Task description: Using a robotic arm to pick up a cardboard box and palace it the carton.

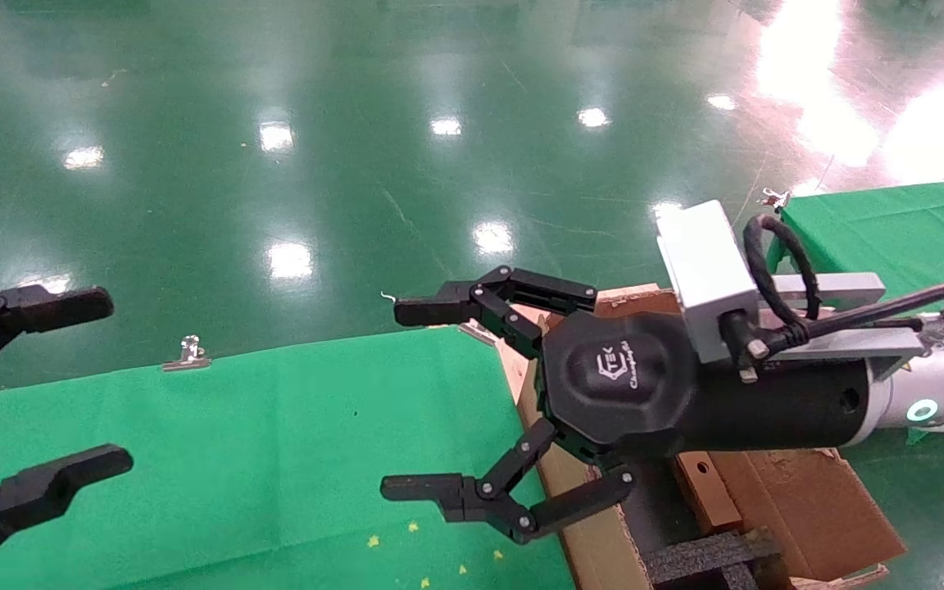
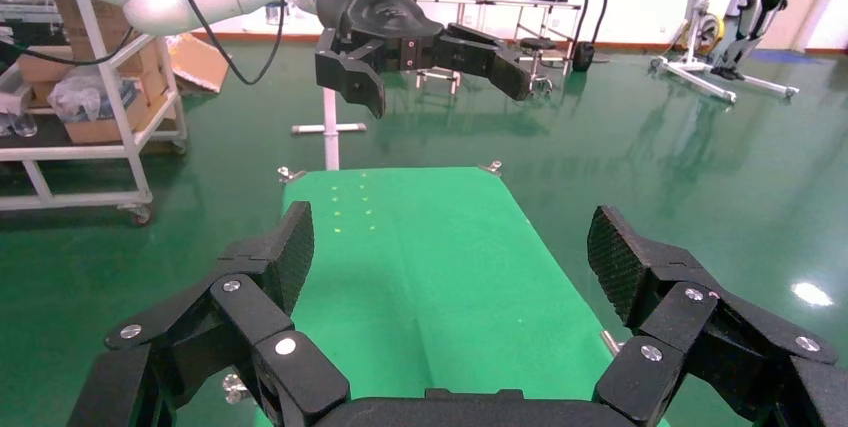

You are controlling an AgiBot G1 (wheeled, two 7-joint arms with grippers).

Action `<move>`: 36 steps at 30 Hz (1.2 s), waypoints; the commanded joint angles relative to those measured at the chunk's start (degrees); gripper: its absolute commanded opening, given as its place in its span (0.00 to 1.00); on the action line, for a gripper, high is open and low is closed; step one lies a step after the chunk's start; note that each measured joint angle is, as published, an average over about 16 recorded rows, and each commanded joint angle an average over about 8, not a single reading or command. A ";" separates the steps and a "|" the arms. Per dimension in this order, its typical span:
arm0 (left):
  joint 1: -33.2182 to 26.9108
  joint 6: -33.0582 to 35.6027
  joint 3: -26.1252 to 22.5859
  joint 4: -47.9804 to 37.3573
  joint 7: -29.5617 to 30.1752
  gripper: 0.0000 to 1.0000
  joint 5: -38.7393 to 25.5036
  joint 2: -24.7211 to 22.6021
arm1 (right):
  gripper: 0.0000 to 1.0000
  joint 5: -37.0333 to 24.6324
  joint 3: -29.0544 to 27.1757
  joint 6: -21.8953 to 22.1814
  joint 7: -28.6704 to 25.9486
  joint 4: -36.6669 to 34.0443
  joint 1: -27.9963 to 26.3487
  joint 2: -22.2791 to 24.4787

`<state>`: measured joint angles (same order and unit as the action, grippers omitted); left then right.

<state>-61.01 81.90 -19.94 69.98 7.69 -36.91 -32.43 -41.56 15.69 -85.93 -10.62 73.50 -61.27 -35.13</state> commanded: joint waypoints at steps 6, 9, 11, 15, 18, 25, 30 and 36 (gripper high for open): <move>0.00 0.00 0.00 0.00 0.00 1.00 0.00 0.00 | 1.00 -0.21 0.25 0.18 -0.19 0.03 -0.21 0.07; 0.00 0.00 0.00 0.00 0.00 1.00 0.00 0.00 | 1.00 -0.26 0.31 0.25 -0.22 0.04 -0.27 0.09; 0.00 0.00 0.00 0.00 0.00 1.00 0.00 0.00 | 1.00 -0.29 0.35 0.27 -0.23 0.04 -0.30 0.09; 0.00 0.00 0.00 0.00 0.00 1.00 -0.01 0.00 | 1.00 -0.32 0.40 0.30 -0.26 0.06 -0.33 0.11; 0.00 0.00 0.00 0.00 0.00 1.00 -0.01 0.00 | 1.00 -0.34 0.43 0.32 -0.28 0.07 -0.35 0.11; 0.00 0.00 0.00 0.00 0.00 1.00 -0.02 0.00 | 1.00 -0.36 0.46 0.34 -0.31 0.08 -0.38 0.14; 0.00 0.00 0.00 0.00 0.00 1.00 -0.03 0.00 | 1.00 -0.38 0.48 0.36 -0.33 0.08 -0.40 0.15; 0.00 0.00 0.00 0.00 0.00 1.00 -0.03 0.00 | 1.00 -0.40 0.51 0.38 -0.35 0.08 -0.42 0.17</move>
<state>-61.01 81.90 -19.94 69.98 7.69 -36.93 -32.43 -41.95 16.20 -85.55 -10.97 73.59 -61.69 -34.96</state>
